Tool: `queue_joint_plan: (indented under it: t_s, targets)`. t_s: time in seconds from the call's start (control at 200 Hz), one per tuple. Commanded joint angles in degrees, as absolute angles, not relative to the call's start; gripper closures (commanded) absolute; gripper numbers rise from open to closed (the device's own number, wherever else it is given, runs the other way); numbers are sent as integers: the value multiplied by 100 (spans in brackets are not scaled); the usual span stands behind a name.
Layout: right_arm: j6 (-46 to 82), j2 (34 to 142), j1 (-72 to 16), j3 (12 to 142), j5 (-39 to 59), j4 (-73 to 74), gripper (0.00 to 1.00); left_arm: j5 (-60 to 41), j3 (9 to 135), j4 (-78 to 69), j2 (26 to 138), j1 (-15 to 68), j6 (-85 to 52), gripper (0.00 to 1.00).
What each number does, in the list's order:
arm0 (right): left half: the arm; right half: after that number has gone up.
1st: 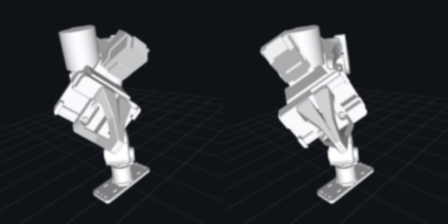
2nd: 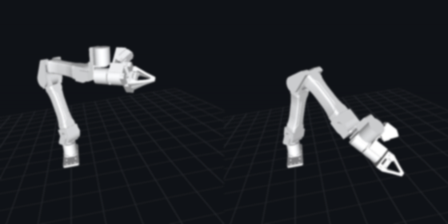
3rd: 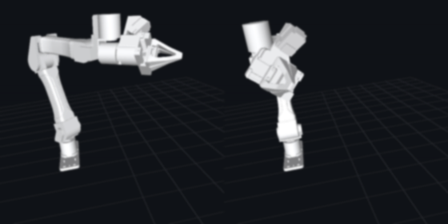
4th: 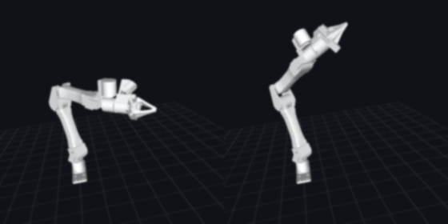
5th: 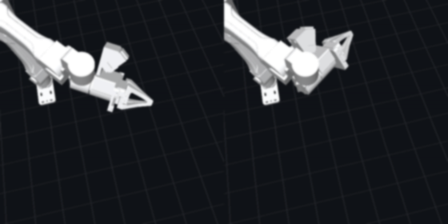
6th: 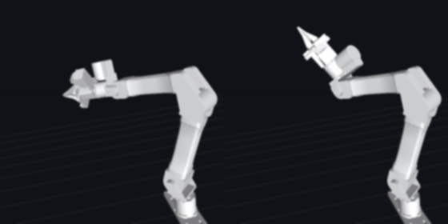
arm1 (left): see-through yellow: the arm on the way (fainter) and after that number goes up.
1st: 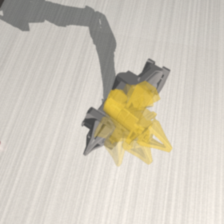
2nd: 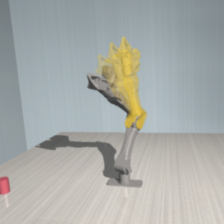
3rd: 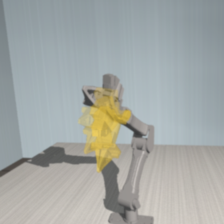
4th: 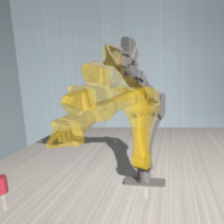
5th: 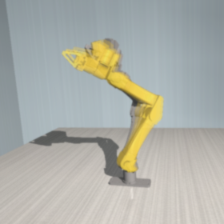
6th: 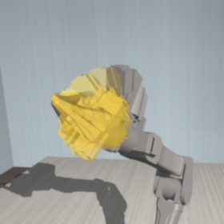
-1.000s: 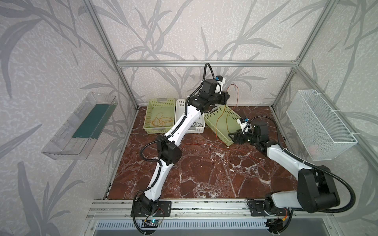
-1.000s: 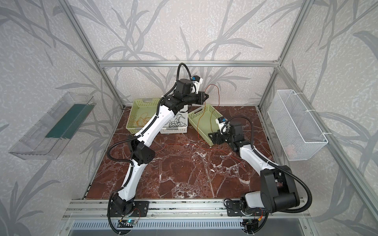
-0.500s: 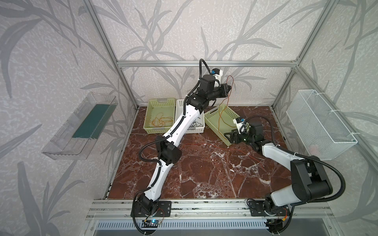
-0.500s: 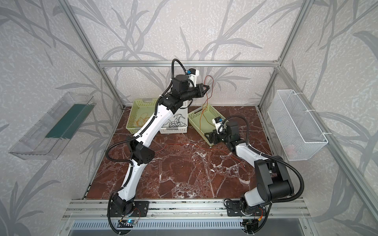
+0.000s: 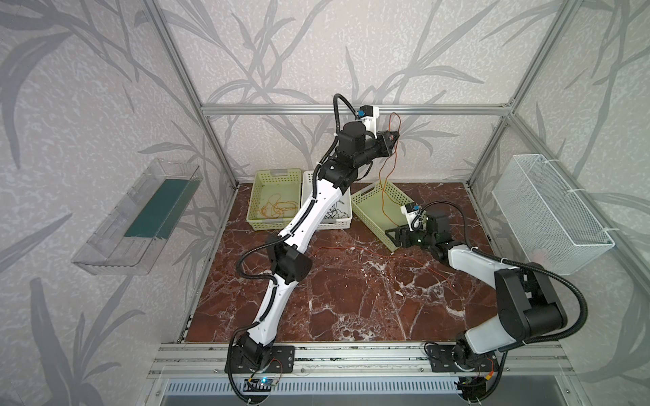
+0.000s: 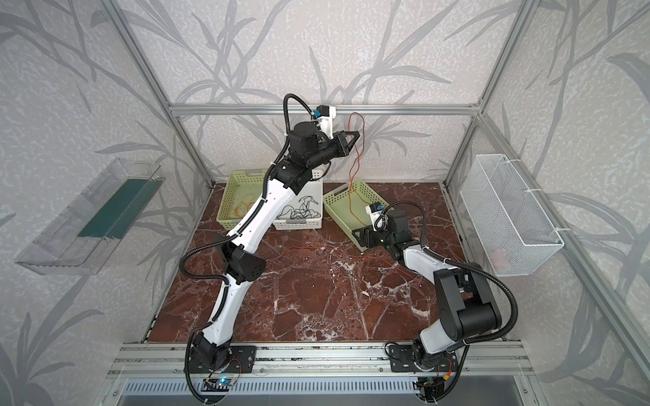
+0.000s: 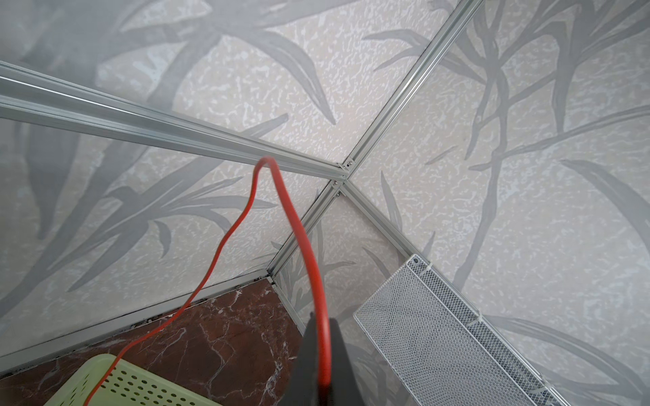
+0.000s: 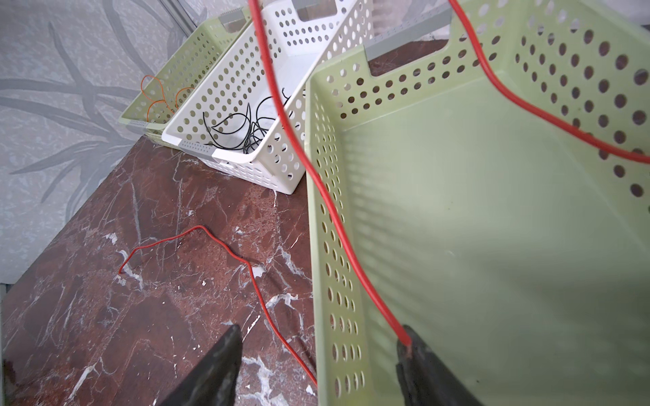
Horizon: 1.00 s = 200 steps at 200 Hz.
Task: Untangle the cables
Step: 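Lower the red cable into the light-green basket with the left gripper while right hovers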
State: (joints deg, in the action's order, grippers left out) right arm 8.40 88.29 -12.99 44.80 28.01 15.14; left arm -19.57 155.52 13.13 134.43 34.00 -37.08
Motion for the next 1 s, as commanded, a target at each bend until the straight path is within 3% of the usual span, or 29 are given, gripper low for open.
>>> queue_joint_plan:
  t_s: [0.0,0.33,0.53,0.8,0.865,0.93,0.995]
  targets:
    - [913,8614,-1242,4552,2455,1320,30,-1966,15583,985,13351,3395,-3716,100]
    - [965,7687,-1151,4309,1647,827,29,-1914,13737,348,13541,3484,-2963,100]
    - [897,7110,-1142,4020,860,699,29,-1839,12192,-974,13484,3539,-2803,100]
    - [433,7005,-1134,4154,975,53,31,-1455,11376,-347,13433,3670,-1770,100]
    - [73,6975,-1135,4193,1261,-172,31,-1357,11194,-156,13355,3735,-1418,86]
    - [-249,6890,-1162,4124,1492,-237,32,-1271,10956,-58,13189,3767,-1164,63]
    - [-589,6742,-1169,3986,1657,-190,32,-1098,10697,13,12990,3768,-994,48]
